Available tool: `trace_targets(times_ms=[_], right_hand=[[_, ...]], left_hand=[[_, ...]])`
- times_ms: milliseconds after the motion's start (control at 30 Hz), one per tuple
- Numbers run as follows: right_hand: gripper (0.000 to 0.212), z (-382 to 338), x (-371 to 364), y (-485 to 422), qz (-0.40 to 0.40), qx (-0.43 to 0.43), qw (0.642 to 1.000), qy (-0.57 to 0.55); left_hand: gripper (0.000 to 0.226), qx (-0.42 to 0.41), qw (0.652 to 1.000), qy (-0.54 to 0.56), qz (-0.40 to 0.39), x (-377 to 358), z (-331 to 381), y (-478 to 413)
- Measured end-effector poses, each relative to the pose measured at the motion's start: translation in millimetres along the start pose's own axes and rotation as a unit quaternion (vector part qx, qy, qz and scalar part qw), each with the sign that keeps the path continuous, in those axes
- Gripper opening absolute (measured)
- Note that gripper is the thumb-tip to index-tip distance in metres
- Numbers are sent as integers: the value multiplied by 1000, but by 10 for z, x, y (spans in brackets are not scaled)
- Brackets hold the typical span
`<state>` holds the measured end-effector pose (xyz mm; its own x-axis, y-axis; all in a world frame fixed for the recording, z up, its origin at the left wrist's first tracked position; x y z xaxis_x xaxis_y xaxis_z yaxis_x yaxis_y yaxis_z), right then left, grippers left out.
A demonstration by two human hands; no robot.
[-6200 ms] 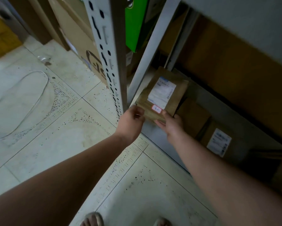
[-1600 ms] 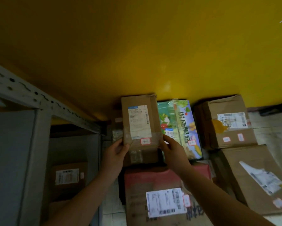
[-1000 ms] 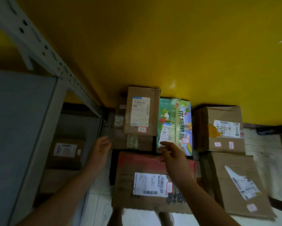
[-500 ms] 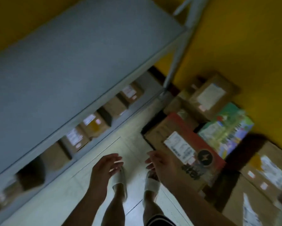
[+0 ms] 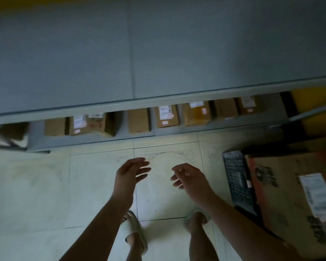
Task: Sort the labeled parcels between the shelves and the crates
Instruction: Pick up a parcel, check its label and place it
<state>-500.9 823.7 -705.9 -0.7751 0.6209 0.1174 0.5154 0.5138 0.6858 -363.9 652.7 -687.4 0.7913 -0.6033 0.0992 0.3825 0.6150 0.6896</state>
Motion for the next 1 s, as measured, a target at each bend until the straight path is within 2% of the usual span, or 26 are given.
trace_targets(times_ms=[200,333,433,567,800,1000], right_hand=[[11,-83,-1505,48,-15,-28,999,10],[11,-298,-2531,117,-54,-37,997,33],[12,-520,-3121,122,-86,-23,994,64],[12,-698,-3592,-8,-106,-22,989,100],[11,-762,-4141,-573,-114,-77,983,125],[13,-831,-4861,-1137,-156,-72,968,184]], left_hand=[[24,8,997,58,46,1751,-212,72],[25,1,993,69,94,3052,-292,102],[25,-3,989,80,123,3721,-300,32],[24,7,983,110,144,4186,-362,-125],[22,57,969,154,183,4660,-581,-366],[22,79,965,162,190,5125,-725,-981]])
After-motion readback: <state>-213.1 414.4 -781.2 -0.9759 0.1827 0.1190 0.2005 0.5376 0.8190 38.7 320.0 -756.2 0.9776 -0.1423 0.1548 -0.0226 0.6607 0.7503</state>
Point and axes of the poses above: each hand's wrist, its own y-axis away from the middle knuckle, its own x-axis out of the back of the hand, z = x × y, the point moved 10 cm from there along -y, towards the middle knuckle, and after that the axes turned 2 degrees about -x, right-handed, at the moved point
